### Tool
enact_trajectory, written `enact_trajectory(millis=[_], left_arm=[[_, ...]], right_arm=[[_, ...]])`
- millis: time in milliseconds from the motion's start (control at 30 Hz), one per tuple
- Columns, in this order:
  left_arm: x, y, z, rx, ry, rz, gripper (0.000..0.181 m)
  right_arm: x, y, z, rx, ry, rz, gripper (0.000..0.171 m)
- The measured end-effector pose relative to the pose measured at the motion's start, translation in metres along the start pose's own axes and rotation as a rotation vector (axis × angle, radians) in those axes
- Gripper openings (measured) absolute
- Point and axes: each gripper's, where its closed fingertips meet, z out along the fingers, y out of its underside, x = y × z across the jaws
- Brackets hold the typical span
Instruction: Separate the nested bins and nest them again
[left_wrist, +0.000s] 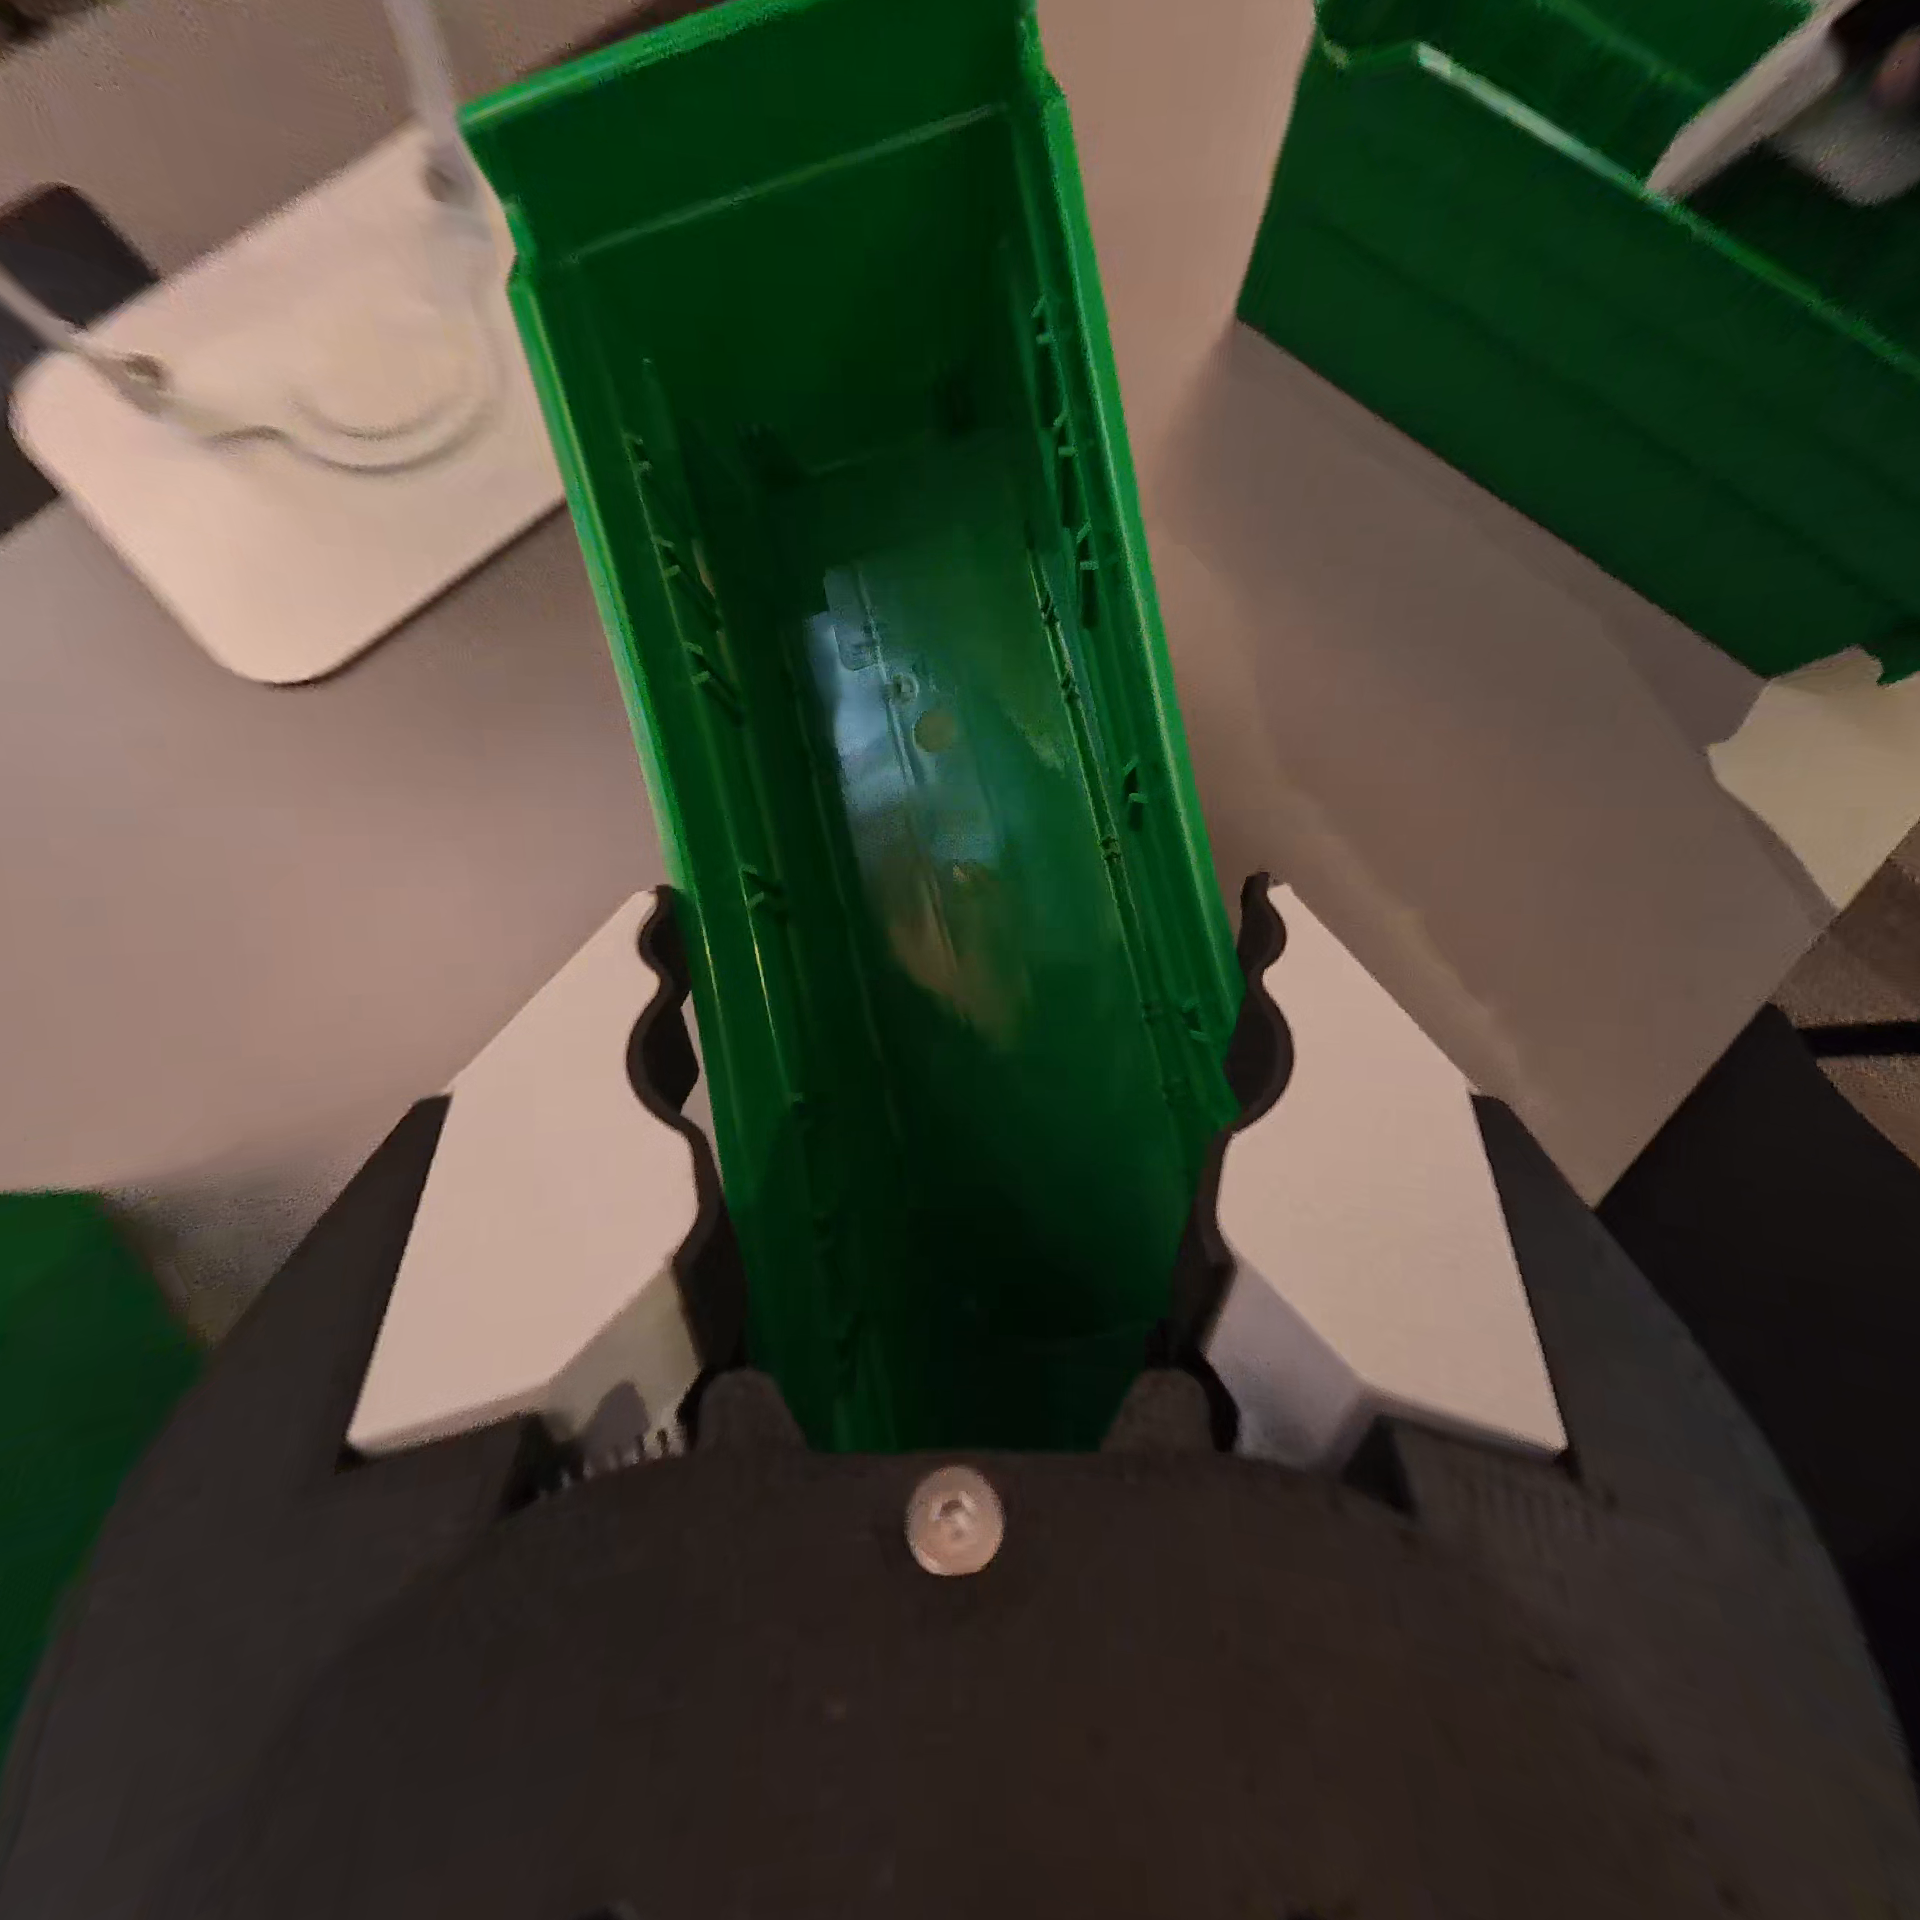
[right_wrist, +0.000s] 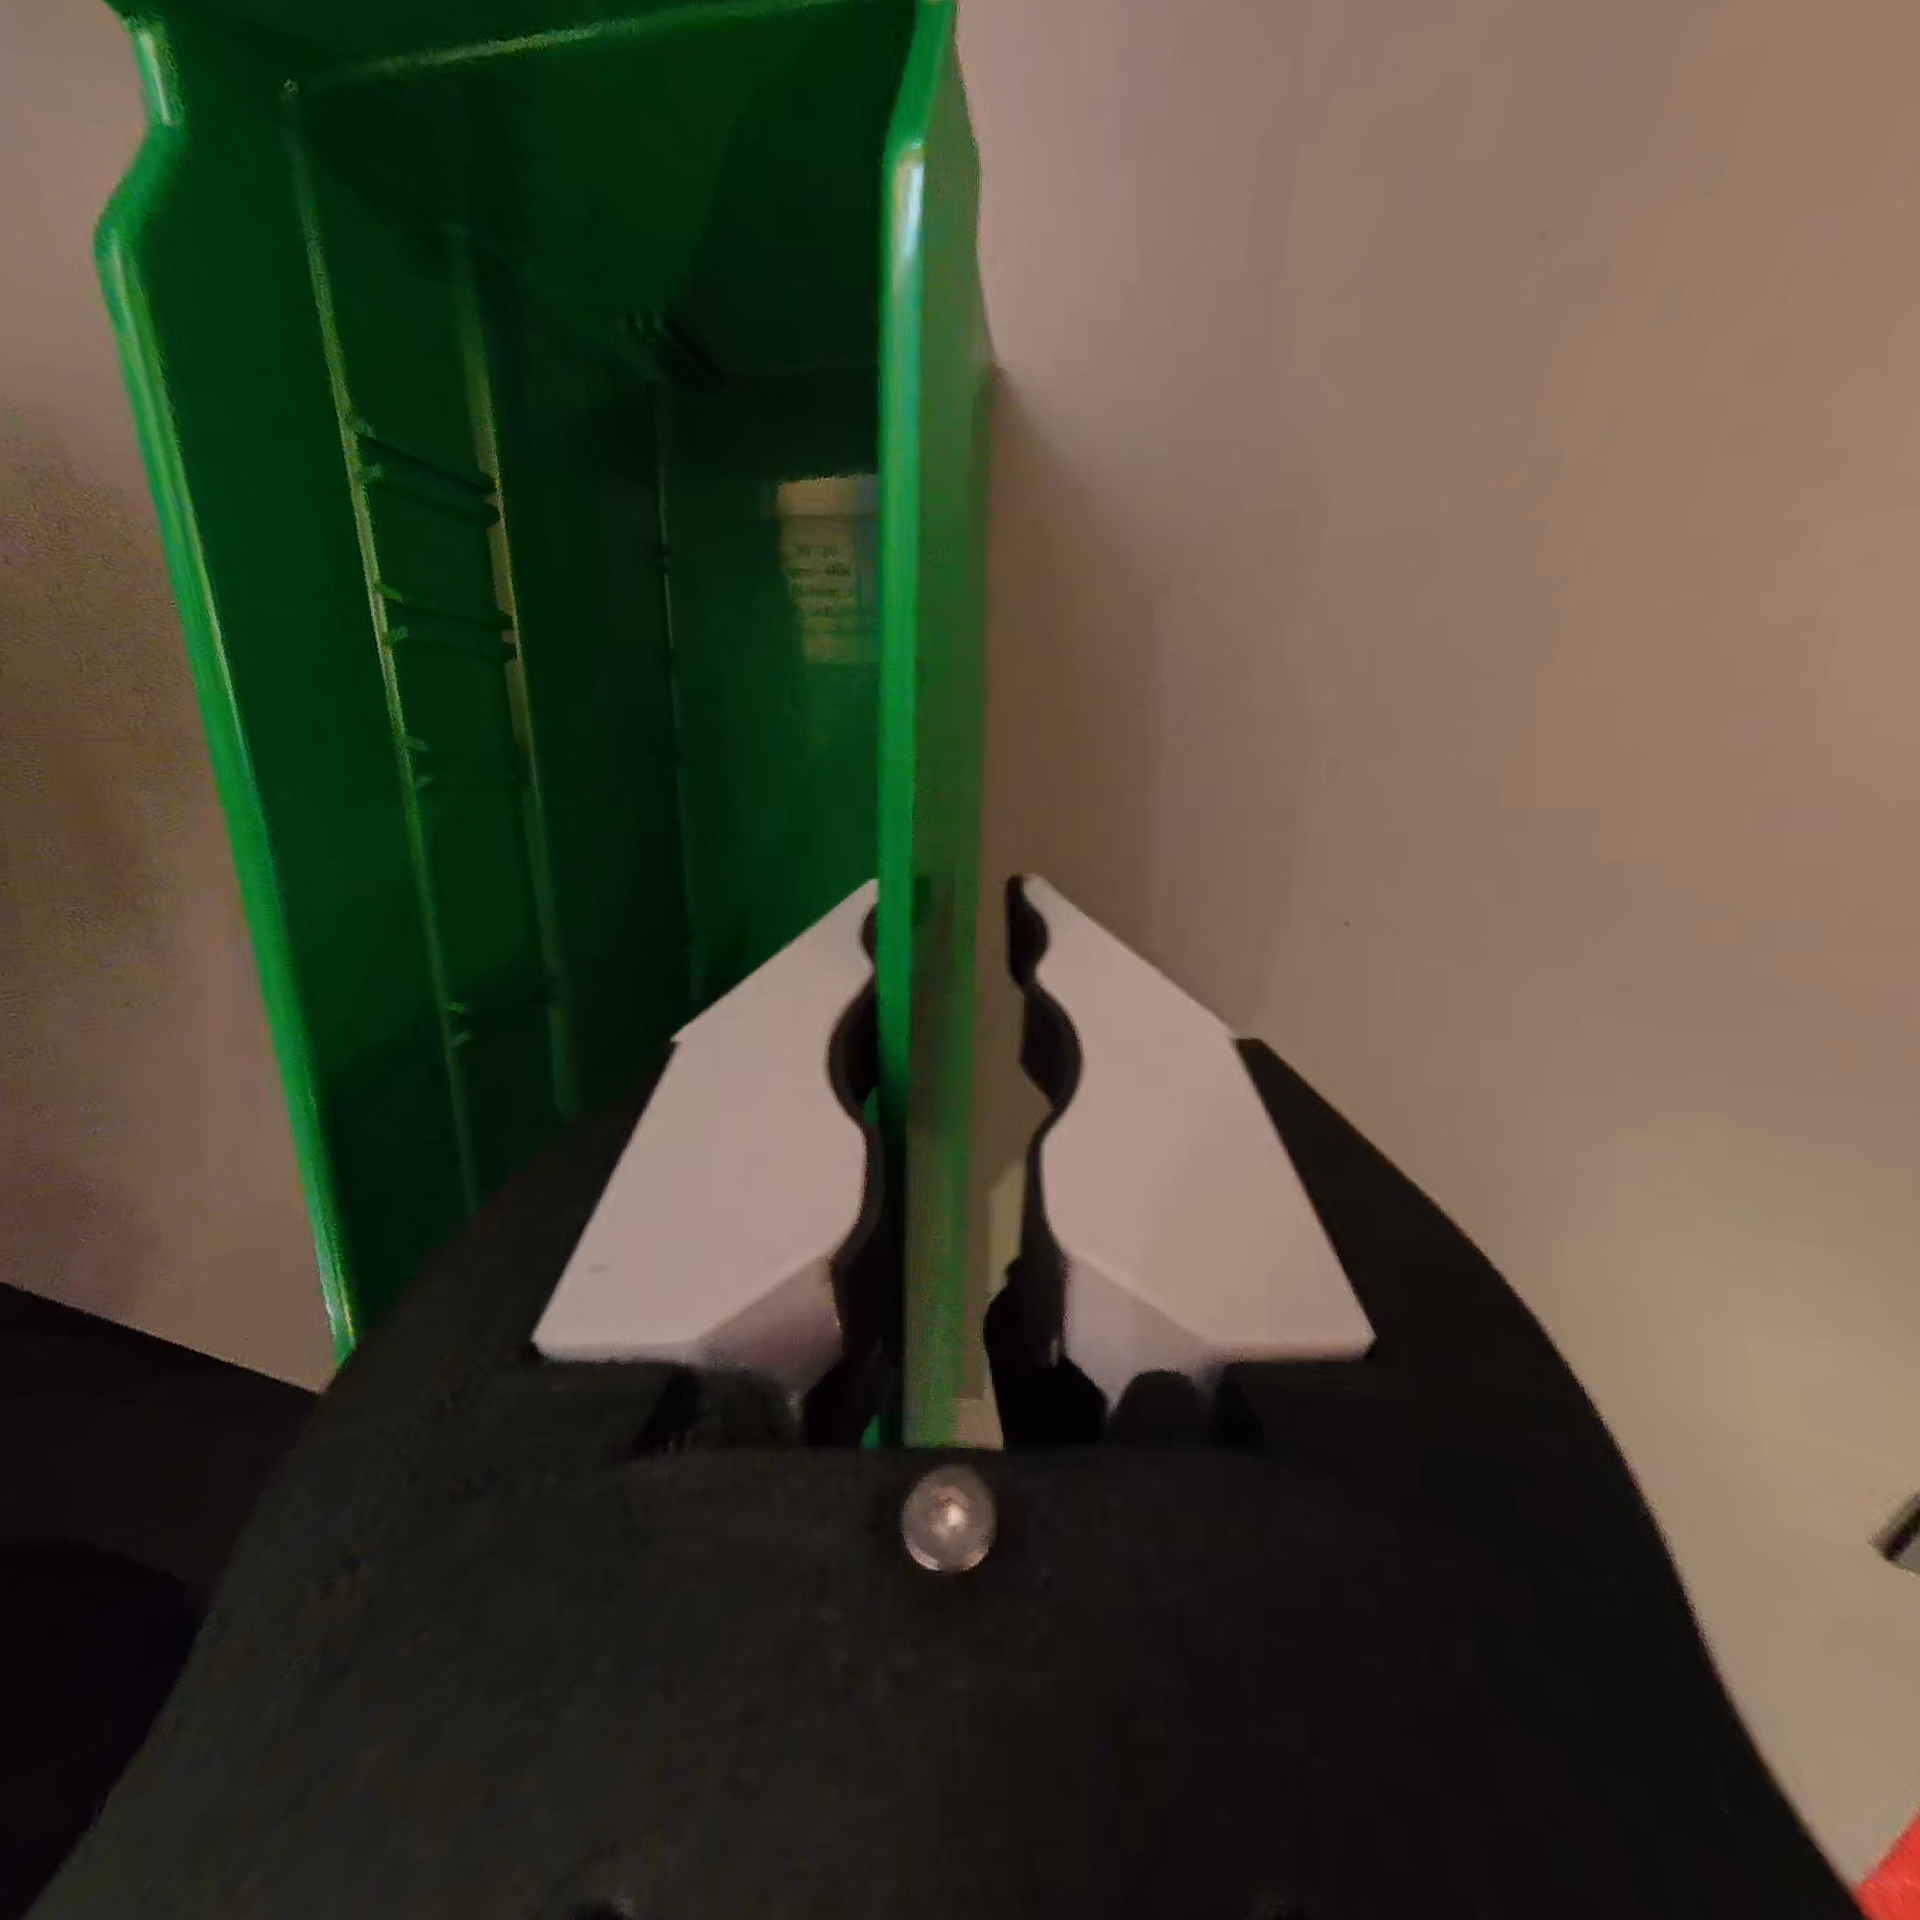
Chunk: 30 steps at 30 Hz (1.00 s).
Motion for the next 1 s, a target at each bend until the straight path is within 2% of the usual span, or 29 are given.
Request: enact_trajectory(millis=[133, 267, 400, 567, 667, 800, 867, 1000], left_arm=[[0.021, 0.008, 0.040, -0.070, 0.028, 0.027, 0.106], [0.031, 0.016, 0.060, -0.117, 0.013, 0.047, 0.112], [0.040, 0.012, 0.064, -0.102, 0.024, 0.045, 0.120], [0.061, -0.009, 0.040, 0.056, 0.197, -0.070, 0.119], [0.037, -0.007, 0.019, 0.075, 0.167, -0.076, 0.102], [0.017, 0.024, 0.014, -0.044, 0.209, -0.103, 0.074], [0.024, 0.036, 0.020, -0.070, 0.255, -0.111, 0.073], [0.052, 0.034, 0.032, -0.022, 0.345, -0.176, 0.073]], right_arm=[[0.011, -0.005, -0.014, 0.038, 0.039, 0.028, 0.057], [0.003, -0.030, -0.047, 0.170, 0.076, -0.007, 0.071], [-0.027, -0.050, -0.073, 0.249, 0.086, -0.106, 0.068], [-0.047, -0.052, -0.069, 0.234, 0.067, -0.162, 0.065], [-0.051, -0.052, -0.070, 0.238, 0.051, -0.169, 0.063], [-0.059, -0.055, -0.074, 0.254, 0.034, -0.188, 0.060], [-0.062, -0.055, -0.072, 0.249, 0.024, -0.199, 0.060], [-0.065, -0.053, -0.069, 0.236, 0.011, -0.207, 0.060]])
